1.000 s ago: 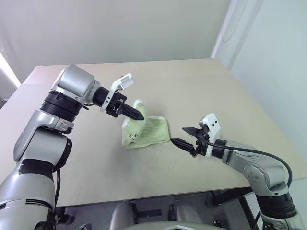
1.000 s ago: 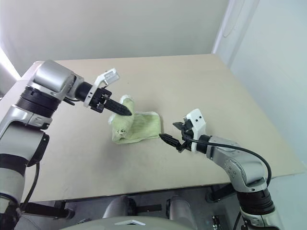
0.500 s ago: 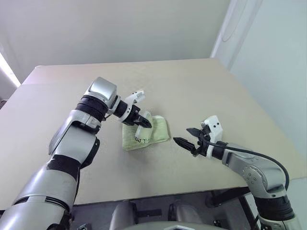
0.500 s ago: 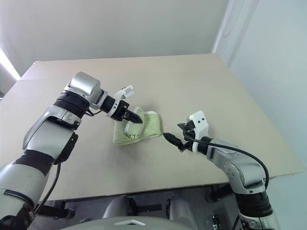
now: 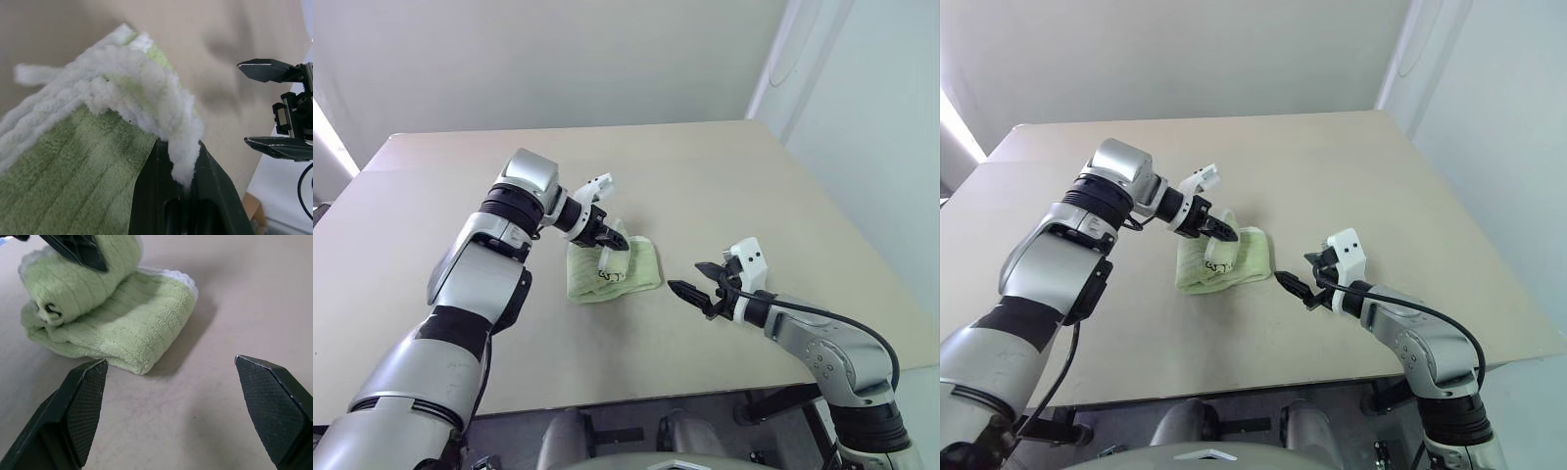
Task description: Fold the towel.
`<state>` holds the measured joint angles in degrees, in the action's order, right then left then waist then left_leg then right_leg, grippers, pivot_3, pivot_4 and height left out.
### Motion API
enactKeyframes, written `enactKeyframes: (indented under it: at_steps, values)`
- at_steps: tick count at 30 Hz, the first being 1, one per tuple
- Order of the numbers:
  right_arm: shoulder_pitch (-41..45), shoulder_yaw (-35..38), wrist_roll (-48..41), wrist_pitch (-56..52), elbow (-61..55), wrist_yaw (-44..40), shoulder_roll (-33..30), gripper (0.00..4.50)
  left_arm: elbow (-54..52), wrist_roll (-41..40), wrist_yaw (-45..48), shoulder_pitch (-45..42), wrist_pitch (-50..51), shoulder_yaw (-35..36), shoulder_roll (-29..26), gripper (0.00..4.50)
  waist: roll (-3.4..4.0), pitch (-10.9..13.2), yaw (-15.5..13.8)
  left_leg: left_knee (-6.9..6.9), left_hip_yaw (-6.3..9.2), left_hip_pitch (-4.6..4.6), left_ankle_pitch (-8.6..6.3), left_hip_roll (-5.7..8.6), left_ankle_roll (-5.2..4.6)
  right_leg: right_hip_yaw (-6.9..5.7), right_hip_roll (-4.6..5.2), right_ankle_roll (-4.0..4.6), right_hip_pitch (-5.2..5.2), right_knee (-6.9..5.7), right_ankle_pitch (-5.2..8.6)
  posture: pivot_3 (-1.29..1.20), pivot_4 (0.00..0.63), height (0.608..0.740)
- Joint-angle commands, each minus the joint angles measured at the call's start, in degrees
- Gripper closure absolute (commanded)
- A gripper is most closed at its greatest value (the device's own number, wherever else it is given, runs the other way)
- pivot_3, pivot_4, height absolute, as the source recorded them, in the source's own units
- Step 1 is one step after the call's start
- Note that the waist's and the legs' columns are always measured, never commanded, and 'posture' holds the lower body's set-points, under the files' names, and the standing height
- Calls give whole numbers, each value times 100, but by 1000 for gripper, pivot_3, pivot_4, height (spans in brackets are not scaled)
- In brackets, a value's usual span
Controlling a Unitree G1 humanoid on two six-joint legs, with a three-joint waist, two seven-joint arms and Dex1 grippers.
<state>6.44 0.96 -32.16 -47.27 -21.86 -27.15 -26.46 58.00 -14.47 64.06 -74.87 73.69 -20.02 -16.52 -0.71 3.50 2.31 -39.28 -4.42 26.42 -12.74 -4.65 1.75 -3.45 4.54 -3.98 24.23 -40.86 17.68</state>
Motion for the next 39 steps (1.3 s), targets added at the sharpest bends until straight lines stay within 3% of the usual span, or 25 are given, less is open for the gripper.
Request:
enactKeyframes:
  at_steps: [1,8,11,22,34,39]
  values:
    - [23,105,58,101,-54,42,9,138,-218,4,-46,-1,-356,246,111,4488,0,0,2,0,0,0,0,0,0,0,0,0,0,-3,0,0,0,683]
    - [-71,70,132,94,-121,70,-6,138,-660,61,-142,350,-401,197,251,4488,0,0,13,-2,1,-6,0,0,1,4,-1,1,3,-19,0,0,0,683]
    - [-94,56,172,95,-138,71,8,138,-740,49,-164,411,-402,230,262,3772,0,0,11,-7,2,-5,1,0,1,4,-1,1,3,-23,0,0,0,683]
    - [-178,43,232,119,-169,86,53,138,-631,-53,-322,338,-383,627,248,34,0,0,14,-12,2,-6,1,2,1,5,-1,1,2,-23,0,0,0,683]
    - [11,294,79,273,-132,160,251,138,-1269,-832,446,329,-484,1520,-267,34,1,0,20,-12,2,-5,2,1,2,5,-1,1,2,-26,0,0,0,683]
    - [455,640,-438,109,-435,275,494,138,-1190,-308,553,562,-1381,1066,-738,34,2,-1,26,-12,2,-9,4,1,4,6,-2,1,1,-31,-1,0,0,683]
